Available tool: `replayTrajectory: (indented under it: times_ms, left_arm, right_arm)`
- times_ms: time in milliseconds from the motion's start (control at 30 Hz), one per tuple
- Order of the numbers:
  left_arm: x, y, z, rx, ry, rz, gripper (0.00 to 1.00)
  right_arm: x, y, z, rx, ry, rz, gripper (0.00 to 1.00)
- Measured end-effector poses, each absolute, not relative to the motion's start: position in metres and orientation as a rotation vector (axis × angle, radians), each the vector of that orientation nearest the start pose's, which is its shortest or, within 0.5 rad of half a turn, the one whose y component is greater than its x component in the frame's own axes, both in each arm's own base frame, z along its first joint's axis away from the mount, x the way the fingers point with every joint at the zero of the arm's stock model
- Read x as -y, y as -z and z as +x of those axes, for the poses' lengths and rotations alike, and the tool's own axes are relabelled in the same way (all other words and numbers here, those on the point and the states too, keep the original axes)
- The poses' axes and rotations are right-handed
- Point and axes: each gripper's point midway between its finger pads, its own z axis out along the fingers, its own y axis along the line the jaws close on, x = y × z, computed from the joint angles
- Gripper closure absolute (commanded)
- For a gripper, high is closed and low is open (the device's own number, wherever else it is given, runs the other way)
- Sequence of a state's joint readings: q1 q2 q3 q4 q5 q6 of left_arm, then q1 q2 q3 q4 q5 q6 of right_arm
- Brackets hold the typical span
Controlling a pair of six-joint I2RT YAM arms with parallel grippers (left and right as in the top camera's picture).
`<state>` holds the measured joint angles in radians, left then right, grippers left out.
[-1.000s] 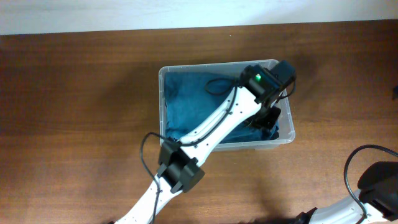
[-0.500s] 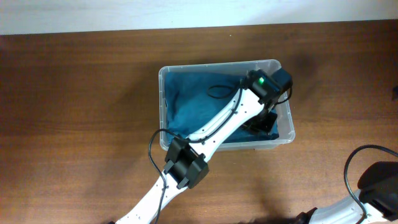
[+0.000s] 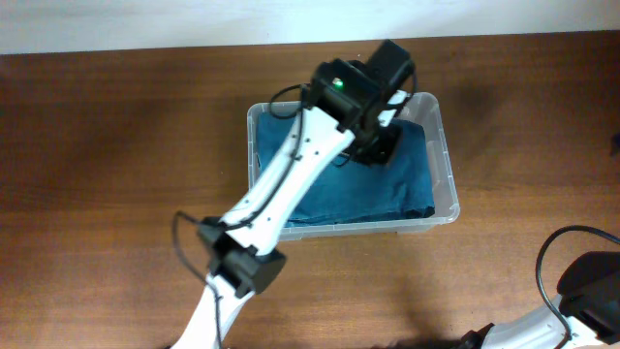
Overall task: Pack container
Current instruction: 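Sweep the left gripper left across the jeans, smoothing them flat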
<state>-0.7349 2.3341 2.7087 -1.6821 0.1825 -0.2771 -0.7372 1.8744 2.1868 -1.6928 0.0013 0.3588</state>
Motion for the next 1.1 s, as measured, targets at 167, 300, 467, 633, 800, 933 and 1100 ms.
replayTrajectory:
  times_ms: [167,300,467,633,800,933,1100]
  left_arm:
    - [0.289,-0.184,0.305,-3.076,0.239,0.677,0.99]
    - [0.256,-0.141,0.289,-3.245,0.055,0.654,0.99]
    - [0.237,-0.101,0.291,-3.31,-0.008,0.601,0.99]
    - [0.232,-0.079,0.291,-3.318,0.028,0.566,0.99]
    - [0.23,-0.079,0.289,-3.312,0.039,0.562,0.99]
    - [0.227,-0.083,0.286,-3.327,0.012,0.564,0.99]
    - [0.214,-0.097,0.282,-3.347,-0.083,0.564,0.99]
  right_arm:
    - [0.242,-0.256,0.266,-2.521,0.055,1.54,0.02]
    - [0.242,-0.256,0.266,-2.521,0.055,1.54,0.02]
    - [0.242,-0.256,0.266,-2.522,0.055,1.539,0.01]
    - [0.242,-0.256,0.266,-2.522,0.055,1.539,0.02]
    - [0.242,-0.256,0.266,-2.521,0.055,1.54,0.01]
    - [0.242,-0.256,0.266,-2.522,0.055,1.539,0.02]
    - [0.242,-0.256,0.266,-2.522,0.055,1.539,0.02]
